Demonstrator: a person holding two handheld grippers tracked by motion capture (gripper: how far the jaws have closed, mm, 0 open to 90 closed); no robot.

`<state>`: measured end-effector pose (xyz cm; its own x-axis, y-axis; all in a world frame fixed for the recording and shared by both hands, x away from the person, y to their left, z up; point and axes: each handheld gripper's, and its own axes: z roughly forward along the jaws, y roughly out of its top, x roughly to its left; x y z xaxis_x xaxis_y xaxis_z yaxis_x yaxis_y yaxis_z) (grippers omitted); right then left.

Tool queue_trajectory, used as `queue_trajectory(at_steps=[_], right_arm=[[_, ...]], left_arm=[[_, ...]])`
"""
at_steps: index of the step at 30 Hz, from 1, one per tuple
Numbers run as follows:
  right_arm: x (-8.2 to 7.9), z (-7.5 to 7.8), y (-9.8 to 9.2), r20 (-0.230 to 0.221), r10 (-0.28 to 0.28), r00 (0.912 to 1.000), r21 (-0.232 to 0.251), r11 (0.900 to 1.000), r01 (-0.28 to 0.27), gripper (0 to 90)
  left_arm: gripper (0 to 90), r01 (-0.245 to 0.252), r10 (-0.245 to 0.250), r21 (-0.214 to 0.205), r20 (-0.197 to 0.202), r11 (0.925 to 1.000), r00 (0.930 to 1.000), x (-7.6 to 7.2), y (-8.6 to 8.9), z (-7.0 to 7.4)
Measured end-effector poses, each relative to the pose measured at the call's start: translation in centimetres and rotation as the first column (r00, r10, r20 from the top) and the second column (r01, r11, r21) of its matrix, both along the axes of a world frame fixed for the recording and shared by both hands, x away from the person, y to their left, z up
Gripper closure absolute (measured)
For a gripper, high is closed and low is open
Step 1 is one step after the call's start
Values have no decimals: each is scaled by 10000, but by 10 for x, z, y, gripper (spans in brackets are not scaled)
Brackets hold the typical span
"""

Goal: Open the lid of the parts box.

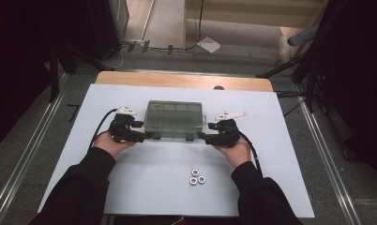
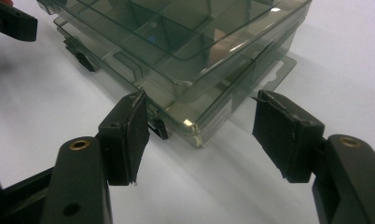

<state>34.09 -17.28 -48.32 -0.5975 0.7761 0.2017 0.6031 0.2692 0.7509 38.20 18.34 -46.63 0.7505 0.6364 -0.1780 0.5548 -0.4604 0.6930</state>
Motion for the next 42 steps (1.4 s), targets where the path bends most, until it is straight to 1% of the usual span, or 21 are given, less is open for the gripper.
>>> queue_trajectory(at_steps=[3,4,6,7,9,11,13,15,16,17,18,21,23,27,29,31,34,36,38,40,42], right_arm=[[2,-2,4,31,59,10000,-143,9999,-58,377],[3,-3,4,74,118,9999,-212,9997,-117,378],[3,-4,6,30,79,10000,-386,9992,-78,384],[4,-6,7,25,134,9999,-464,9988,-132,384],[5,-7,8,118,22,9999,-571,9984,-15,388],[7,-7,8,191,-44,9998,-599,9982,55,394],[8,-7,8,178,-118,9998,-645,9978,129,426],[11,-5,8,190,177,9997,-815,9965,-161,436],[11,-5,8,190,177,9997,-815,9965,-161,436],[12,-4,9,163,208,9997,-876,9960,-193,438],[12,-3,10,262,228,9994,-892,9958,-204,444],[12,-2,11,330,214,9992,-910,9957,-183,449],[12,0,10,415,147,9990,-857,9963,-111,450],[12,5,9,573,84,9983,-904,9959,-32,513],[11,8,9,657,52,9978,-892,9960,7,517],[12,10,8,768,7,9970,-899,9959,62,516],[12,14,7,970,-105,9952,-743,9971,178,510],[13,16,7,1002,-3,9950,-652,9979,69,546],[14,20,8,1080,108,9941,-633,9980,-40,566],[14,23,9,1069,42,9943,-558,9984,18,577],[15,26,10,1194,-12,9928,-557,9984,79,576]], left_arm=[[290,88,-90,-297,-59,9995,9999,3,2,-2],[290,213,-215,-342,-34,9992,9998,4,2,-3],[290,148,-147,-392,26,9991,9999,5,1,-4],[290,197,-195,-293,59,9994,9998,7,1,-5],[290,154,-152,-179,110,9997,9998,8,0,-5],[290,148,-145,-211,163,9997,9998,9,1,-6],[290,102,-100,-272,49,9996,9999,11,1,-6],[290,83,-84,-228,-56,9997,9999,13,2,-6],[290,39,-38,-238,18,9997,10000,13,1,-6],[343,1,0,-234,52,9997,10000,12,2,-5],[373,-29,32,-239,110,9997,9999,13,2,-5],[374,-57,64,-334,185,9994,9998,13,3,-2],[374,-33,43,-310,324,9995,9995,13,2,2],[374,114,-104,-214,493,9997,9987,16,0,5],[374,123,-111,-217,517,9997,9986,17,-1,6],[374,97,-80,-356,449,9993,9990,17,-1,8],[373,-11,26,-604,257,9982,9997,18,0,13],[374,-73,91,-648,267,9979,9996,19,0,15],[374,-92,113,-595,345,9982,9993,19,-1,18],[374,-74,95,-497,426,9987,9990,20,-1,19],[374,-91,113,-433,511,9990,9986,21,-2,21]])
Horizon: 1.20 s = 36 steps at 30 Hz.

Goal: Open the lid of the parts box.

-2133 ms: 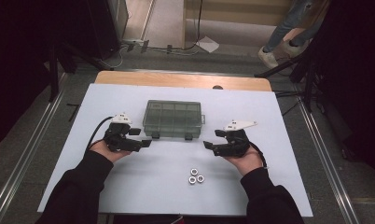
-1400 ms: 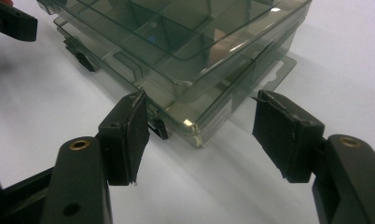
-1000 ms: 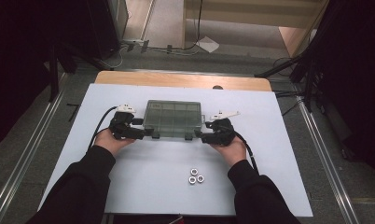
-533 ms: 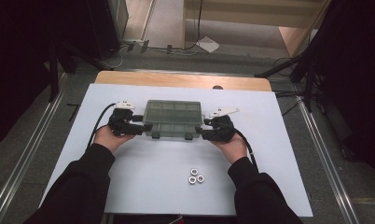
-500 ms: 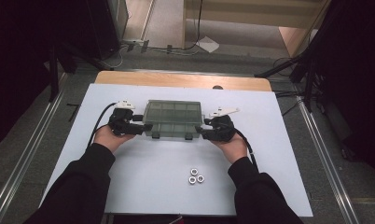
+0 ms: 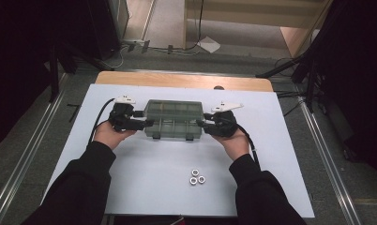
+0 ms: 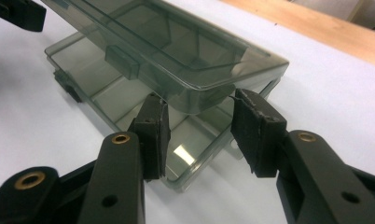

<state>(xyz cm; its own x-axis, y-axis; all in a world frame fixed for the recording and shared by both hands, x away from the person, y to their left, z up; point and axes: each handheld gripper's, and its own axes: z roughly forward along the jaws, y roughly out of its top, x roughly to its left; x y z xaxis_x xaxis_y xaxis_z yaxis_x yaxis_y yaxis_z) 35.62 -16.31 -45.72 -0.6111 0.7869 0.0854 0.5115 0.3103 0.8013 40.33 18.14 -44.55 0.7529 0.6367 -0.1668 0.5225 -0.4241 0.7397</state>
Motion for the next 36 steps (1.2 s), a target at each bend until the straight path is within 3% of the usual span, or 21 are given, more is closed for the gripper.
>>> queue_trajectory(at_steps=[17,23,36], right_arm=[[8,11,0,23,-37,10000,-49,10000,37,568],[12,16,1,29,-73,10000,-73,9999,73,567],[20,25,1,-38,-130,9999,165,9998,131,545]], left_arm=[[373,-21,18,218,103,9998,9999,7,-1,7],[373,-242,241,57,142,9997,9996,11,2,13],[374,-114,98,267,579,9996,9983,20,-5,32]])
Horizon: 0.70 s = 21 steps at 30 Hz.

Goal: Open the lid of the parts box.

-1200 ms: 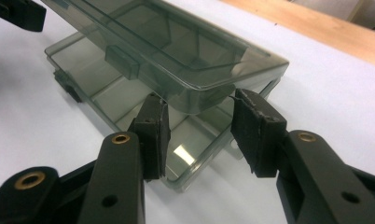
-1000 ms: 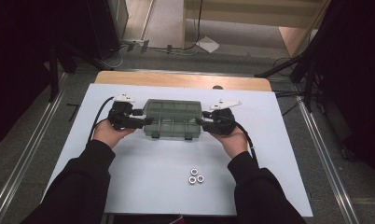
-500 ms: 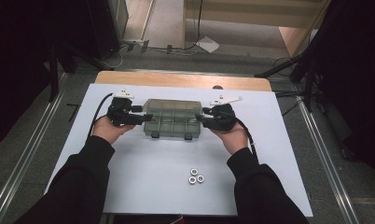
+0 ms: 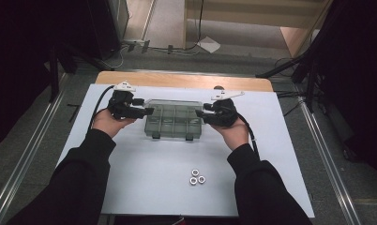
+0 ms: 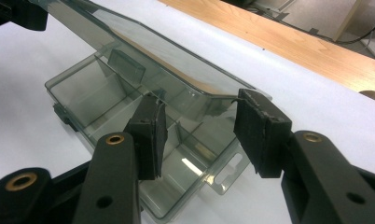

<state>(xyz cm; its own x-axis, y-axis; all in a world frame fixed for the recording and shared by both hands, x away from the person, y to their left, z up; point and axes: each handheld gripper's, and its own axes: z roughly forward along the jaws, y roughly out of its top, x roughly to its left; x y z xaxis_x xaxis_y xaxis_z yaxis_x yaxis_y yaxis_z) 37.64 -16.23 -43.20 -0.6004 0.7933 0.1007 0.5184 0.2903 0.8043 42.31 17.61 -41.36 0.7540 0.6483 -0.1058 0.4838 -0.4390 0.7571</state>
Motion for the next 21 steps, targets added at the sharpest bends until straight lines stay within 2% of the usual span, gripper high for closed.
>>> queue_trajectory(at_steps=[5,7,8,13,16,21], right_arm=[[3,4,1,172,-5,9999,-144,9999,8,548],[5,6,2,184,-61,9998,-158,9999,64,544],[6,6,2,237,-119,9996,-156,9998,123,545],[10,9,3,308,-250,9992,-120,9996,253,550],[13,9,1,359,-347,9988,-121,9993,352,550],[15,7,0,436,-299,9986,25,9996,298,546]], left_arm=[[376,97,-96,-132,78,9999,9999,4,-1,2],[405,109,-113,78,443,9999,9990,3,-3,3],[411,87,-91,85,487,9999,9988,3,-4,4],[412,82,-84,63,358,9999,9993,4,-5,6],[447,164,-172,168,486,9997,9987,2,-6,9],[452,15,-29,232,640,9997,9979,5,-7,10]])
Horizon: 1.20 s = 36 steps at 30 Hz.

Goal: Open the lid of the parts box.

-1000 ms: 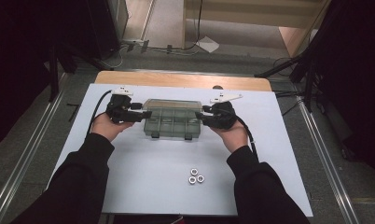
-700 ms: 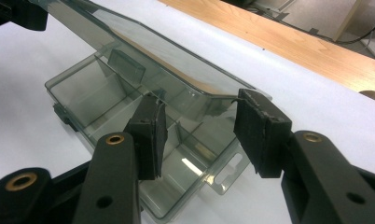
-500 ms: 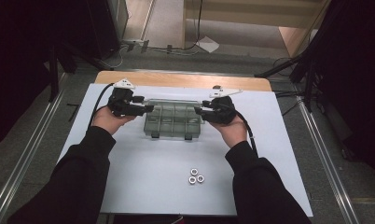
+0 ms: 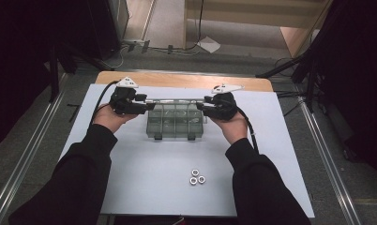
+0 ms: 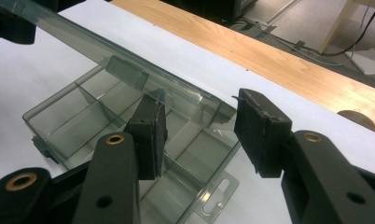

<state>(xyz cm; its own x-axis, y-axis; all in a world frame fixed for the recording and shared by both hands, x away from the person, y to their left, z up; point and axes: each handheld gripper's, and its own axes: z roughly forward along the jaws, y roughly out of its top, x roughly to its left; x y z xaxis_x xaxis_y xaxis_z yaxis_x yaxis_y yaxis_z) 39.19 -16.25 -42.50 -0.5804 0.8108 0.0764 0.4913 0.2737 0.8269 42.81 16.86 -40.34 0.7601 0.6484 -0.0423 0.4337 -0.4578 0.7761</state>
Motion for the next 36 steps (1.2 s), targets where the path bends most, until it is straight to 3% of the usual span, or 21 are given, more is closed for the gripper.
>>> queue_trajectory(at_steps=[6,11,16,18,24,27,36], right_arm=[[-1,2,1,33,12,10000,88,10000,-12,547],[-2,5,4,138,36,9999,-135,9999,-34,549],[3,5,2,142,-90,9999,-11,10000,90,564],[5,4,1,99,-112,9999,64,9999,112,583],[11,2,-1,235,-211,9995,381,9991,202,600],[14,2,-1,241,-231,9994,358,9991,222,598],[20,0,2,637,-302,9975,337,9990,281,605]], left_arm=[[513,-279,279,-28,173,9996,9995,3,0,0],[517,-468,467,-418,-31,9980,9989,8,2,0],[558,-587,590,-251,119,9980,9982,10,1,-3],[565,-594,595,-555,-8,9967,9982,13,3,-4],[609,-640,631,-887,-132,9940,9979,19,7,-7],[632,-648,643,-732,-86,9952,9979,21,7,-6],[650,-718,709,-834,-141,9939,9974,29,6,-4]])
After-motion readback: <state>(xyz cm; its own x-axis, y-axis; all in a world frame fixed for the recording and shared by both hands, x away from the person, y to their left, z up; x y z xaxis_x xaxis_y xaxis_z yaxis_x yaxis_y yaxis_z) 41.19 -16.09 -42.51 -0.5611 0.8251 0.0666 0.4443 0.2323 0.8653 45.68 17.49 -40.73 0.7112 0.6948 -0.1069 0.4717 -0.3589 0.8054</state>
